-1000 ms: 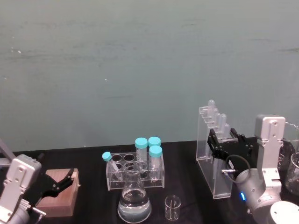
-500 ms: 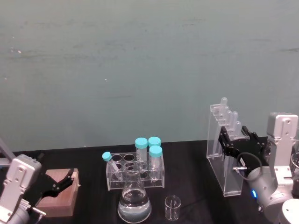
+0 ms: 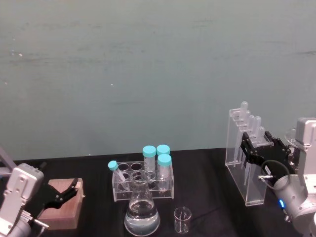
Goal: Place the experimental apparatus aside using one hand.
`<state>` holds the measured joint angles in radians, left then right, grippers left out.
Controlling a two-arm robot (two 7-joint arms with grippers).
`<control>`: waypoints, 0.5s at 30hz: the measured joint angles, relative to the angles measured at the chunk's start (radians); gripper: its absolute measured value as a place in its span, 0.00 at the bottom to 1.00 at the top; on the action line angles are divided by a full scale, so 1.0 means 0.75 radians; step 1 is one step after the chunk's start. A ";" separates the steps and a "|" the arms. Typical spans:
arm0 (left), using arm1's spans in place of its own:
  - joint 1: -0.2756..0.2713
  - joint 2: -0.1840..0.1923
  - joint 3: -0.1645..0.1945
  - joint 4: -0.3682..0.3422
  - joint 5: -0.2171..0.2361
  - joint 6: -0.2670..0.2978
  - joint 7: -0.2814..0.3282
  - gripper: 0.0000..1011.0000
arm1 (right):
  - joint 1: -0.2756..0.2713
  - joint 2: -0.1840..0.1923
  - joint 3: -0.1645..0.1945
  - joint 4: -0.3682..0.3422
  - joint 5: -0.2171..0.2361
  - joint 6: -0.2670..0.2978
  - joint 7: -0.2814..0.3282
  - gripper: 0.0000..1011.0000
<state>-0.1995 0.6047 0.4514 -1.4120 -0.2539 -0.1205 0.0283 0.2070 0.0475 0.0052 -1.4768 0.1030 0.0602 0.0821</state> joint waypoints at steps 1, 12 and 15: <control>0.000 0.000 0.000 0.000 0.000 0.000 0.000 0.99 | 0.000 0.004 0.001 0.000 0.003 0.000 0.003 0.59; 0.000 0.000 0.000 0.000 0.000 0.000 0.000 0.99 | 0.005 0.047 0.018 0.011 0.035 -0.013 0.032 0.59; 0.000 0.000 0.000 0.000 0.000 0.000 0.000 0.99 | 0.006 0.057 0.024 0.015 0.043 -0.017 0.037 0.59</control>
<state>-0.1995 0.6047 0.4514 -1.4120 -0.2539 -0.1205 0.0282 0.2117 0.0900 0.0230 -1.4656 0.1355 0.0477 0.1095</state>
